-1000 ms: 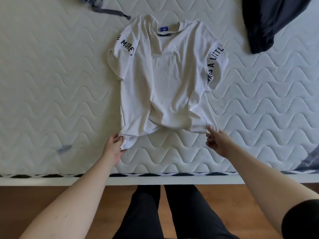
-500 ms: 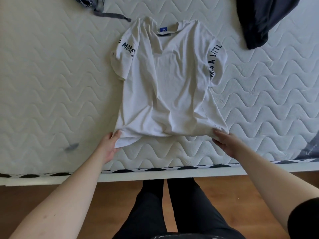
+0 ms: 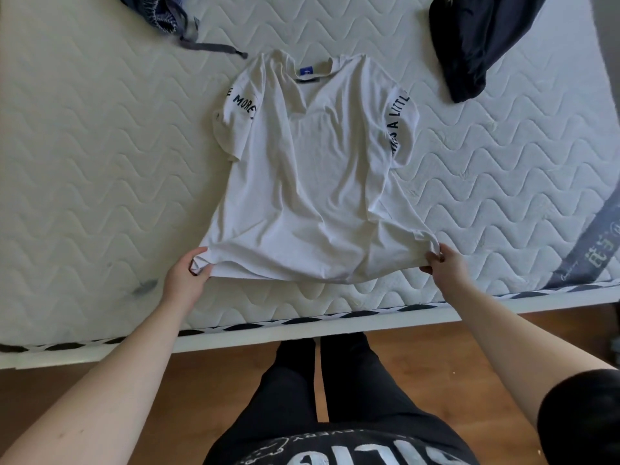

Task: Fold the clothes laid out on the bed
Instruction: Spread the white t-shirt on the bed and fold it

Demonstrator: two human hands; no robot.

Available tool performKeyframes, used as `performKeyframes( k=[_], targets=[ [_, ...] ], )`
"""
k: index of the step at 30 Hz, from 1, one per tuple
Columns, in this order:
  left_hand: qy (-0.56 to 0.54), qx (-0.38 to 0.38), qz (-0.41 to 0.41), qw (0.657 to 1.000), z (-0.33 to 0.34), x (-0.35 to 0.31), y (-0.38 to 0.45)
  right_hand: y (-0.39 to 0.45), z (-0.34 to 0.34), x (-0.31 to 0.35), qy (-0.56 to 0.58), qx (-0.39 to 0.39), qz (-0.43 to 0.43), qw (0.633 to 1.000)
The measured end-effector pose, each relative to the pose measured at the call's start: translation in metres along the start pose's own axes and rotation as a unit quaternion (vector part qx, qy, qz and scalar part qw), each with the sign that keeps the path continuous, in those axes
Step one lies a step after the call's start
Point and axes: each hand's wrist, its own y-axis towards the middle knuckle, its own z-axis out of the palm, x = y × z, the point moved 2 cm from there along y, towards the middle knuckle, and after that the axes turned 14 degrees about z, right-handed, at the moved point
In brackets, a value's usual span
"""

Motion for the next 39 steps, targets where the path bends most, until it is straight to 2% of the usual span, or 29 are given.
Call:
performKeyframes(
  k=[5,9,11,13,15,17,19,21,24,27,28,30,34,37,39],
  targets=[
    [0.038,-0.01,-0.014,0.999,-0.004,0.009,0.0,-0.009,0.0,0.001,0.066,-0.02,0.033,0.997],
    [-0.028,-0.083,-0.047,0.995,-0.005,-0.003,0.001,-0.009,0.003,0.013,0.18,-0.029,0.062,0.981],
    [-0.017,-0.108,-0.034,0.993,-0.007,-0.011,0.004,-0.012,0.004,0.024,0.259,-0.027,0.085,0.962],
    [0.007,-0.118,-0.019,0.993,-0.01,-0.019,0.006,-0.015,0.003,0.036,0.297,-0.049,0.1,0.948],
    [0.043,-0.125,-0.004,0.991,-0.016,-0.027,0.007,-0.02,-0.004,0.045,0.273,-0.103,0.097,0.951],
    [0.075,-0.122,0.009,0.99,-0.025,-0.031,0.009,-0.021,-0.014,0.05,0.222,-0.153,0.077,0.96],
    [0.085,-0.111,0.022,0.99,-0.032,-0.033,0.01,-0.02,-0.027,0.051,0.125,-0.169,0.017,0.978],
    [0.107,-0.099,0.038,0.989,-0.036,-0.035,0.011,-0.017,-0.036,0.049,-0.085,-0.156,-0.064,0.982],
    [0.146,-0.092,0.058,0.983,-0.038,-0.036,0.01,-0.01,-0.044,0.045,-0.293,-0.129,-0.104,0.942],
    [0.186,-0.076,0.077,0.976,-0.038,-0.038,0.009,-0.006,-0.042,0.037,-0.474,-0.123,-0.163,0.856],
    [0.199,-0.069,0.084,0.974,-0.037,-0.038,0.009,-0.007,-0.04,0.035,-0.487,-0.122,-0.176,0.847],
    [0.21,-0.06,0.084,0.972,-0.035,-0.037,0.009,-0.011,-0.035,0.032,-0.453,-0.141,-0.183,0.861],
    [0.21,-0.039,0.092,0.973,-0.037,-0.036,0.01,-0.008,-0.028,0.026,-0.297,-0.158,-0.149,0.93],
    [0.218,-0.032,0.107,0.97,-0.04,-0.035,0.011,-0.006,-0.034,0.024,-0.132,-0.148,-0.067,0.978],
    [0.231,-0.026,0.104,0.967,-0.042,-0.034,0.014,-0.006,-0.039,0.021,-0.108,-0.135,-0.057,0.983]
  ],
)
